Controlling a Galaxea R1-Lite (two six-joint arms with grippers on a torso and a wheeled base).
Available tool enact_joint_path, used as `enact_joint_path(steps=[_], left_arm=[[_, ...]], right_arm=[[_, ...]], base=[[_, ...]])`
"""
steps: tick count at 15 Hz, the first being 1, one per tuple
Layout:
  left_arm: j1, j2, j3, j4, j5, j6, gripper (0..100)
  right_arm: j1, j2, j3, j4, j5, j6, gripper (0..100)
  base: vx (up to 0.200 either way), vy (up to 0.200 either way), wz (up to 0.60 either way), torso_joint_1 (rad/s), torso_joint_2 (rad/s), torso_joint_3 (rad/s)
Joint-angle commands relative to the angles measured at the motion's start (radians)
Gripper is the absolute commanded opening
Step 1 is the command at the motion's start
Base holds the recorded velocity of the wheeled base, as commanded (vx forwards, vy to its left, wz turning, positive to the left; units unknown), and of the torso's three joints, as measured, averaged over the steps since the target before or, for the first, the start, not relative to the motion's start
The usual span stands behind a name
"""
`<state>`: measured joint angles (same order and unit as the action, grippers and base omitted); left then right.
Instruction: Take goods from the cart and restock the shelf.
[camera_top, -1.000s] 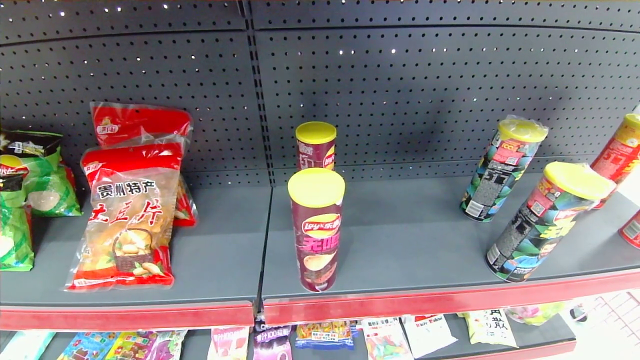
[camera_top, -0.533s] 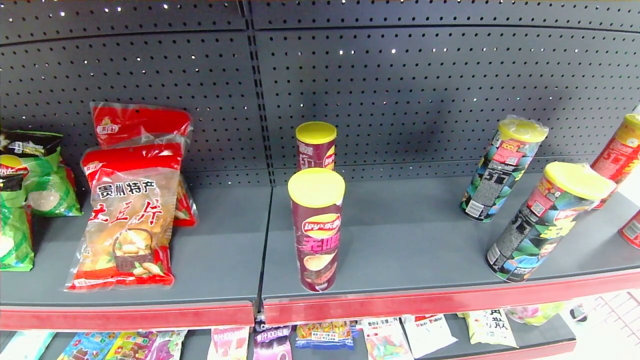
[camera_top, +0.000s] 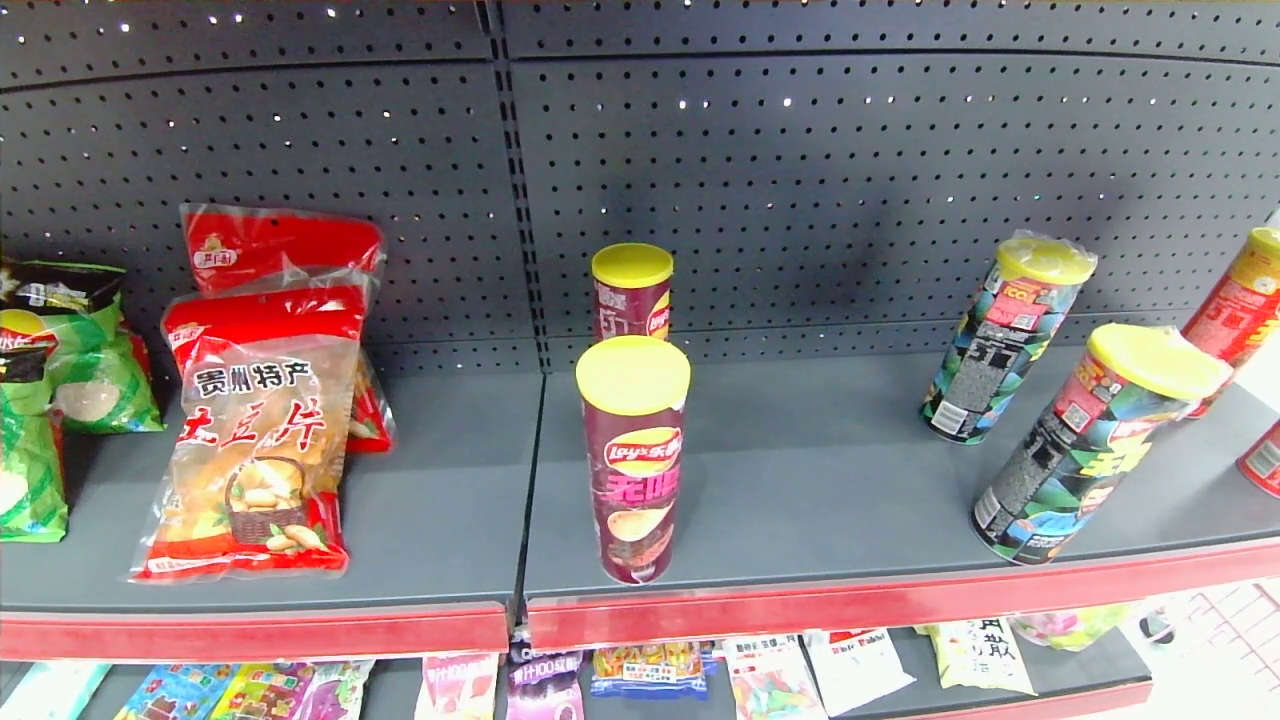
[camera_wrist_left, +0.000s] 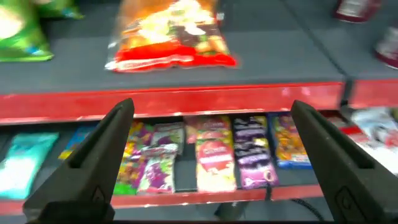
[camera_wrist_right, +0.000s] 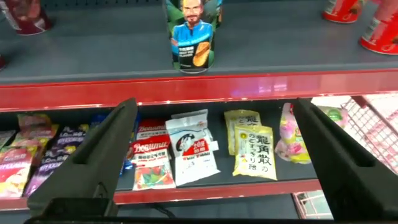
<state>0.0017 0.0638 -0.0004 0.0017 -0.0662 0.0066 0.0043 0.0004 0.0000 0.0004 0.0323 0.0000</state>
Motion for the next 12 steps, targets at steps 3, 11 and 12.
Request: enact_joint_path(steps=[3,11,12], left_arm=[[-0.003,-0.064,0.000,-0.002,0.002,-0.004,100],[-0.003,-0.064,0.000,-0.002,0.005,-0.004,100],[-0.003,-0.064,0.000,-0.002,0.005,-0.004,100]], right_arm=[[0.000,0.000,0.000,0.001,-0.057,0.005,100],[0.000,0.000,0.000,0.001,-0.017,-0.003,100],[0.000,0.000,0.000,0.001,-0.023,-0.002,100]], base=[[0.000,0.000,0.00,0.000,0.00,0.000],[0.000,0.000,0.00,0.000,0.00,0.000],[0.000,0.000,0.00,0.000,0.00,0.000]])
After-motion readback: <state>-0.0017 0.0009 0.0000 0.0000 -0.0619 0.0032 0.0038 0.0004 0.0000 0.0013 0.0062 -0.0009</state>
